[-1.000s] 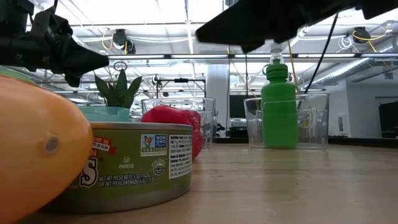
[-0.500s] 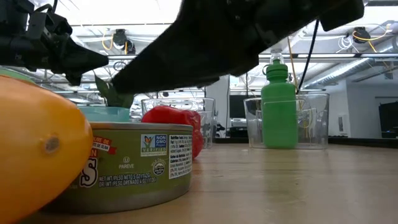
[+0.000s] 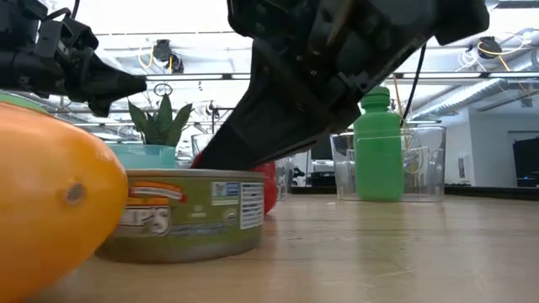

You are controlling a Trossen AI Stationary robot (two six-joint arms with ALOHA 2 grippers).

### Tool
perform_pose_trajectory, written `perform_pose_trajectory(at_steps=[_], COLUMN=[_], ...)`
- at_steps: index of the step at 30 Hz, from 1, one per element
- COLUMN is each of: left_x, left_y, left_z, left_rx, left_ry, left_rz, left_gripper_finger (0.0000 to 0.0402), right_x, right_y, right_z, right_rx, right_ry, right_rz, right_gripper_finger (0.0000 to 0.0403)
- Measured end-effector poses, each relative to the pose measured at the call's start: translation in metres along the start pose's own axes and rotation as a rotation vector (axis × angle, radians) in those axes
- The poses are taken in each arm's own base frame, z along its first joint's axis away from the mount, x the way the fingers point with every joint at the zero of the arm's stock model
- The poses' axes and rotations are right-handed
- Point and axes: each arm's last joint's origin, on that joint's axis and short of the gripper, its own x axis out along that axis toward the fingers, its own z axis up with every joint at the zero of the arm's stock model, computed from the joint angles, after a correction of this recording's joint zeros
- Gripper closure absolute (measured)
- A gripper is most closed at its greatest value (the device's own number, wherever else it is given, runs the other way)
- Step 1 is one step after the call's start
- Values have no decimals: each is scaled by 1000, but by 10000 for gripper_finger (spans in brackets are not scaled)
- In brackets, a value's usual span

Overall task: Pick & Place Food Item
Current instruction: Put the bottom green tuna can into the green bin

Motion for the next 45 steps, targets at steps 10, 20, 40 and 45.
perform_pose_trajectory(at_steps=[10,20,40,45], left_x=[0,0,0,0], left_y=[-1,-1,-1,-1], left_z=[-1,-1,0,0], left_rx=[-6,-7,-8,-8], left_ry=[8,8,7,7], left_rz=[-26,-28,-32,-33], left_gripper_finger=[352,352,352,352], right_x=[-23,-57,-63,-65], right_y=[5,6,-4,-1], right_z=[-12,-22,-17,-8], right_rx=[0,62,59,4], right_ry=[179,247,185,141], right_rz=[-70,-327,-450,-409], right_gripper_finger=[403,403,403,403])
